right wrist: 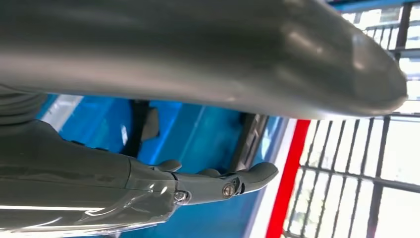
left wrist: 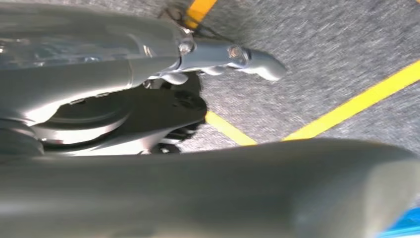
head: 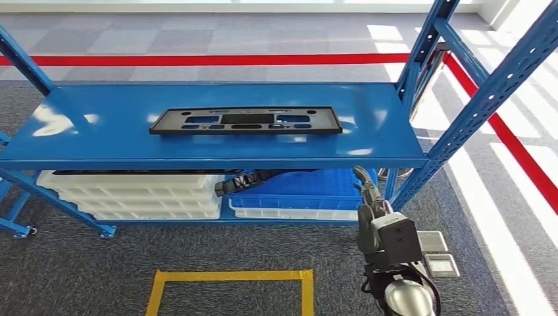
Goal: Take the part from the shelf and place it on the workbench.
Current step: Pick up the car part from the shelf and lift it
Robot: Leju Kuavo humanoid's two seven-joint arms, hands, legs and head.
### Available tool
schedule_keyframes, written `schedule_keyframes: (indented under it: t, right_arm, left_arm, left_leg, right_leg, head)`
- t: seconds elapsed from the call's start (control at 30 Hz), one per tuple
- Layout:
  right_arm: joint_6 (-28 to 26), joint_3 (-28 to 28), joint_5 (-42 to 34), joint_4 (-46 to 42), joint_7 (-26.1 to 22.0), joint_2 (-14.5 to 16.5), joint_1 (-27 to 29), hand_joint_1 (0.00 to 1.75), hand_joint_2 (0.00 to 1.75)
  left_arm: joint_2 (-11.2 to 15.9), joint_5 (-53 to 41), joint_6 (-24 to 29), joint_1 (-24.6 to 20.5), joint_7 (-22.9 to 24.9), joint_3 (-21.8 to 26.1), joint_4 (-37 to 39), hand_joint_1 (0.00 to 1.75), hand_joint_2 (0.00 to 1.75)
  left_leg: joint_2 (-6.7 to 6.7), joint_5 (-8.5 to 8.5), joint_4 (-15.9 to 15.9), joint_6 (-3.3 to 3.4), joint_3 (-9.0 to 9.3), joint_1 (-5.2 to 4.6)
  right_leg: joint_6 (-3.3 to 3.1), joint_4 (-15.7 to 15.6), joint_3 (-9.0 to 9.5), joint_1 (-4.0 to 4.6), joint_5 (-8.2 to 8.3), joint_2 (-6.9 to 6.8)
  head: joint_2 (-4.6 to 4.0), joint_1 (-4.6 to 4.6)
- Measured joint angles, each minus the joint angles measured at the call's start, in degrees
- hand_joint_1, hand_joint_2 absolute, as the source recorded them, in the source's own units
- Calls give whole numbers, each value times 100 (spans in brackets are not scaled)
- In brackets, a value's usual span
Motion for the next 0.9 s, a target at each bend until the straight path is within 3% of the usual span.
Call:
schedule_keyframes:
  t: [0.03,0.1,0.17,0.27,0.33,0.4,0.43,0.47,0.53,0.57,0.63,0.67,0.77,0.83,0.9]
  right_arm:
    - [-97,26,131,-97,7,11,-42,0,0]
    - [-201,64,287,-289,25,25,-129,0,0]
    - [-280,110,469,-521,1,35,-191,0,0]
    - [-312,214,675,-913,-101,18,-348,0,0]
    - [-298,272,720,-1094,-161,-30,-460,0,0]
    - [-282,311,773,-1179,-213,-119,-542,0,0]
    - [-275,326,797,-1197,-234,-170,-577,0,0]
    - [-265,340,815,-1208,-253,-216,-609,0,0]
    - [-246,388,866,-1226,-281,-290,-680,0,0]
    - [-238,416,901,-1233,-291,-325,-718,0,0]
    - [-235,460,974,-1233,-296,-385,-780,0,0]
    - [-235,478,999,-1230,-295,-415,-797,0,0]
    - [-240,534,1036,-1225,-292,-508,-828,0,0]
    - [-245,568,1053,-1221,-293,-577,-863,0,0]
    - [-247,588,1064,-1206,-293,-644,-877,0,0]
  left_arm:
    - [-3,-12,0,3,-4,8,0,0,0]
    - [-8,-44,-2,-10,-13,19,0,0,0]
    - [-10,-86,-9,-23,-19,37,0,0,0]
    - [-11,-151,-44,-33,-21,50,0,0,0]
    - [-10,-181,-69,-49,-22,53,0,0,0]
    - [-10,-207,-81,-46,-22,54,0,0,0]
    - [-10,-219,-86,-38,-21,54,0,0,0]
    - [-10,-228,-90,-29,-21,55,0,0,0]
    - [-10,-240,-99,-21,-20,56,0,0,0]
    - [-10,-249,-103,-22,-20,56,0,0,0]
    - [-10,-266,-105,-25,-21,57,0,0,0]
    - [-10,-272,-105,-18,-21,58,0,0,0]
    - [-10,-276,-105,4,-23,63,0,0,0]
    - [-11,-281,-105,-15,-23,65,0,0,0]
    - [-12,-285,-105,-27,-22,65,0,0,0]
  left_leg:
    - [-1,-43,-2,-24,57,4]
    - [-2,-112,13,-77,114,3]
    - [0,-148,37,-129,125,-3]
    - [2,-228,228,-198,65,3]
    - [2,-458,796,-277,-254,37]
    - [3,-697,1493,-335,-705,78]
    - [3,-687,1656,-346,-855,90]
    - [3,-560,1617,-347,-911,96]
    - [4,-42,1001,-312,-770,94]
    - [5,122,697,-281,-683,79]
    - [4,158,339,-201,-605,31]
    - [0,104,312,-168,-601,10]
    - [-10,186,199,-89,-437,27]
    - [-10,169,155,-39,-340,39]
    - [-11,112,150,-7,-293,29]
  right_leg:
    - [-10,-321,109,6,219,0]
    - [-80,-759,242,36,374,-11]
    - [-184,-809,243,57,329,-18]
    - [-274,-830,307,5,358,-9]
    - [-314,-845,352,-17,321,-14]
    - [-329,-846,399,-19,268,-13]
    - [-327,-846,440,-19,236,-10]
    - [-322,-846,491,-20,201,-5]
    - [-300,-854,610,-21,123,-1]
    - [-283,-861,658,-22,91,-2]
    - [-220,-877,706,-22,46,-2]
    - [-175,-862,725,-18,50,0]
    - [-70,-720,771,-12,3,1]
    - [-56,-314,570,-13,-258,1]
    - [-48,333,141,-6,-535,1]
  head:
    - [0,-1]
    - [0,-1]
    - [0,0]
    - [0,-6]
    - [0,-14]
    - [0,-16]
    - [0,-15]
    - [0,-15]
    - [0,-15]
    - [0,-16]
    - [0,-20]
    - [0,-21]
    - [0,-20]
    - [0,-15]
    - [0,-14]
